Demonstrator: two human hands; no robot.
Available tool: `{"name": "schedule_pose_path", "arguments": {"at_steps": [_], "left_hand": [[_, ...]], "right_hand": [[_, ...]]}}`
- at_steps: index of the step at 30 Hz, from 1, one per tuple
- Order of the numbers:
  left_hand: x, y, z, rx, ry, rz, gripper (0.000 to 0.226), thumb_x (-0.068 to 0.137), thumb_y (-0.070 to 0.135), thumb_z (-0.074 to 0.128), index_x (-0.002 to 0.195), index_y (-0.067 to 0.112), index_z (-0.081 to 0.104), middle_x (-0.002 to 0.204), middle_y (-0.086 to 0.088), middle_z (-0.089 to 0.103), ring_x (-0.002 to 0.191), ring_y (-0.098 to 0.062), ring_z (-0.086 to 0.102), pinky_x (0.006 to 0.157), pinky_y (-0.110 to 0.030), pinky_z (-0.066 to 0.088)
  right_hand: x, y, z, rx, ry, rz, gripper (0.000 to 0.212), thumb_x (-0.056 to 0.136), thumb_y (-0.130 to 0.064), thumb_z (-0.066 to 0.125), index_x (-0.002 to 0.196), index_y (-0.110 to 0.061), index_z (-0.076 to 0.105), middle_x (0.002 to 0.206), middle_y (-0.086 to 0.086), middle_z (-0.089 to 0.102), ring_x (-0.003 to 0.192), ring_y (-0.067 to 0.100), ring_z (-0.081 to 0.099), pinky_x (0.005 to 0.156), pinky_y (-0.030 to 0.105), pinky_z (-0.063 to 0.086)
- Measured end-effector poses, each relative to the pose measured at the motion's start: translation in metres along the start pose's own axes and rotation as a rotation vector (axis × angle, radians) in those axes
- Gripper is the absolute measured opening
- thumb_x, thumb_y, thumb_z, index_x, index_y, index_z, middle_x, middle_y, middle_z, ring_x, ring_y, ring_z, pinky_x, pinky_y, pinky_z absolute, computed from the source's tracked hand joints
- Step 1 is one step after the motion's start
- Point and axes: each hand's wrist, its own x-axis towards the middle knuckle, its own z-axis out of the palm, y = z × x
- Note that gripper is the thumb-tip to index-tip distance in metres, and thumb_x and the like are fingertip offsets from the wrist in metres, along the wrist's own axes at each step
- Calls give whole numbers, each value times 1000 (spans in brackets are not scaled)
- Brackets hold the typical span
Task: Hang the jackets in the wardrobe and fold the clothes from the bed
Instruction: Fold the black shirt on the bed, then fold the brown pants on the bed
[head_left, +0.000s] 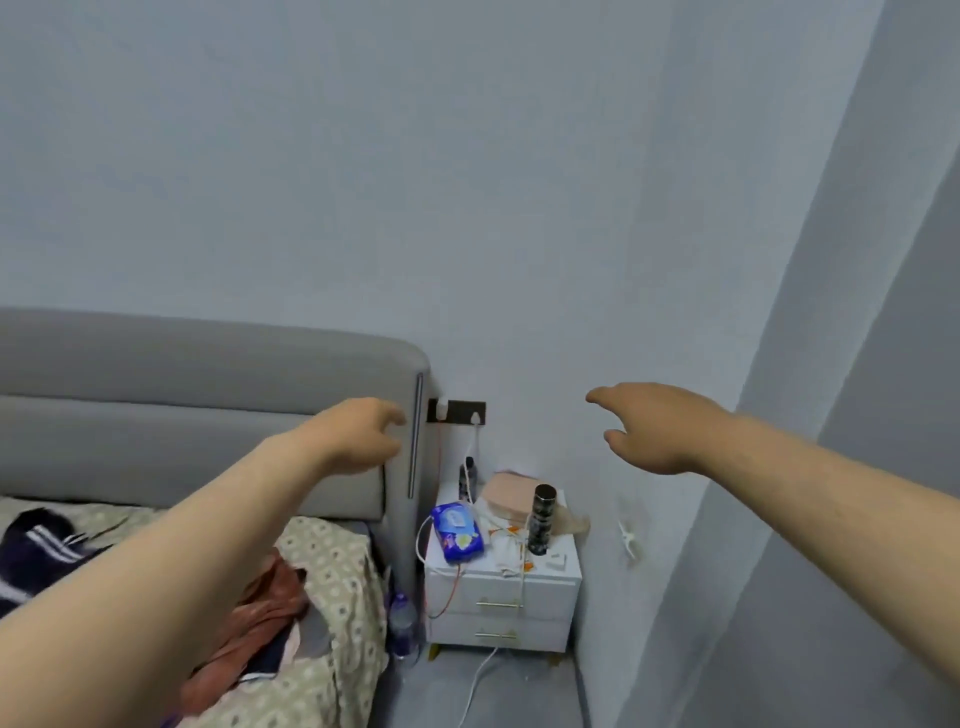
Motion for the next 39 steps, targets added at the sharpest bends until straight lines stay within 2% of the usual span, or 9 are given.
{"name": "schedule_pose_path", "arguments": {"at_steps": [6,13,18,22,26,28,30,35,39], "left_hand": [[-81,-152,11,-83,-54,-192,46,95,23,59,140,13,53,143,-5,54,130,-20,52,105,-29,38],[-157,-269,35,-145,-85,-355,44,96,22,58,139,12,55,142,-5,55,129,-20,52,105,-32,42],[-183,-320,63,-225,-79,-484,46,94,23,56,140,16,53,144,0,54,130,-16,51,103,-29,42],[-187,-344,106,-281,-66,-571,42,92,25,58,134,18,59,135,0,60,123,-18,56,99,-30,45],[-183,-359,151,-355,-150,-660,41,91,20,60,132,21,61,128,7,60,119,-17,56,89,-24,43],[-178,-377,169,-358,-177,-703,37,86,30,63,123,27,65,127,6,65,116,-17,59,93,-30,48],[-172,-396,185,-356,-178,-730,39,85,35,63,122,27,65,129,5,64,117,-18,59,96,-34,49],[-148,-441,228,-371,-172,-750,42,90,23,58,133,19,59,137,-1,59,124,-22,56,100,-33,46],[-124,-492,289,-420,-167,-699,40,89,22,61,129,23,60,133,1,60,123,-21,56,101,-36,47]], "right_hand": [[33,-136,26,29,-44,-170,56,101,-32,45,154,-28,27,154,2,40,139,24,41,108,37,39],[63,-257,55,51,-78,-321,53,98,-32,47,149,-27,34,146,5,49,129,26,50,102,44,47],[92,-316,81,86,-149,-421,52,100,-31,45,150,-25,33,143,6,50,125,27,51,99,43,47],[127,-346,115,145,-205,-477,49,99,-28,47,147,-22,38,141,9,51,126,29,51,102,43,45],[165,-379,165,223,-270,-547,45,95,-28,49,139,-21,45,137,8,54,124,28,52,97,40,46],[181,-402,188,256,-308,-592,41,94,-26,49,135,-21,49,137,7,55,123,28,53,97,41,47],[194,-424,205,280,-339,-626,38,93,-27,49,130,-21,50,133,7,57,120,29,54,95,43,48],[235,-479,268,327,-439,-701,39,89,-25,49,127,-27,51,120,6,57,111,33,57,89,43,49],[267,-515,331,397,-462,-678,54,87,-20,51,141,-27,47,137,1,53,120,29,52,92,33,44]]}}
